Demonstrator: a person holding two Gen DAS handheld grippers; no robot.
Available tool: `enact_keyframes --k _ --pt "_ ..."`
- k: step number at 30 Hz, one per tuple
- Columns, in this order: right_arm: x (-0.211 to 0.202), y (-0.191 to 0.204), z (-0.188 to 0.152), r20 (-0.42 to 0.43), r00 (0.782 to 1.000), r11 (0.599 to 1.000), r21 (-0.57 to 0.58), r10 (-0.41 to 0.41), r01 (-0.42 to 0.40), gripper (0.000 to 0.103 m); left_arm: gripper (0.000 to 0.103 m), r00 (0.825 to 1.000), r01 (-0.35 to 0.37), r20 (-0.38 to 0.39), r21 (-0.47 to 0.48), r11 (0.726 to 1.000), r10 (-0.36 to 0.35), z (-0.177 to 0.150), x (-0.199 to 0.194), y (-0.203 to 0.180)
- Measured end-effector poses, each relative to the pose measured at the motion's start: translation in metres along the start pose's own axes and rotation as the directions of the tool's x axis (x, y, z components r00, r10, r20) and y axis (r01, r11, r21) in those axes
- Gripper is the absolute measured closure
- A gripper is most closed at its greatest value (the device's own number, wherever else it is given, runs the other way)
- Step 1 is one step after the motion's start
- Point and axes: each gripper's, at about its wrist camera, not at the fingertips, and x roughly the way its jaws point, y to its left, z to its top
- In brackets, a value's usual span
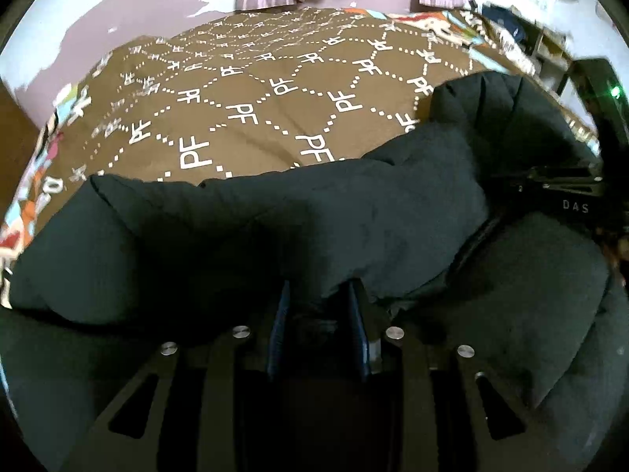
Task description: Fold large clothes
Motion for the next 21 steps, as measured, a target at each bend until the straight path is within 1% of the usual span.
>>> enact_keyframes --k 2,5,9,11,13,15,17,18,19,20,21 --pt "-0.001 -0.001 -0.001 0.017 1.0 1.0 -0.001 0.0 0.0 0.103 0.077 0.999 -0.031 -0.008 0.019 0.999 0.031 0.001 0.004 -0.004" --pt "-0.002 -0.004 -0.006 0.057 0.998 0.999 0.017 0.03 -0.031 0.103 0.077 0.999 -0.038 -0.002 0.023 0.999 0.038 0.0 0.005 -0.002" --pt "-0.006 -0.008 -0.01 0.105 0.99 0.993 0.058 0.092 -0.099 0.103 0.077 0.998 -0.044 0.039 0.027 0.999 0.043 -0.006 -0.001 -0.003" --pt "-0.008 -0.011 -0.011 0.12 0.985 0.989 0.075 0.121 -0.131 0.101 0.077 0.997 -0.032 0.069 0.014 0.999 0.031 -0.01 -0.005 -0.002" --pt "-0.011 -0.01 -0.012 0.125 0.984 0.987 0.081 0.128 -0.139 0.101 0.077 0.996 -0.032 0.089 0.01 0.999 0.031 -0.012 -0.008 -0.003" --pt "-0.015 -0.01 -0.013 0.131 0.983 0.986 0.084 0.13 -0.142 0.099 0.077 0.994 -0.054 0.099 0.024 0.998 0.051 -0.012 -0.01 -0.006" --pt "-0.023 -0.01 -0.014 0.15 0.978 0.983 0.086 0.148 -0.162 0.089 0.076 0.991 -0.074 0.111 0.033 0.997 0.07 -0.011 -0.014 -0.009" --pt "-0.026 -0.011 -0.014 0.159 0.975 0.982 0.088 0.153 -0.168 0.086 0.074 0.988 -0.087 0.129 0.03 0.996 0.082 -0.011 -0.018 -0.01" --pt "-0.031 -0.01 -0.015 0.166 0.974 0.981 0.092 0.153 -0.17 0.079 0.074 0.984 -0.1 0.151 0.027 0.995 0.095 -0.012 -0.023 -0.012" --pt "-0.037 -0.009 -0.017 0.172 0.974 0.982 0.092 0.148 -0.165 0.075 0.071 0.979 -0.112 0.173 0.025 0.993 0.106 -0.013 -0.029 -0.013" --pt "-0.04 -0.006 -0.017 0.176 0.974 0.983 0.087 0.142 -0.159 0.062 0.067 0.974 -0.124 0.196 0.02 0.992 0.118 -0.014 -0.035 -0.014"
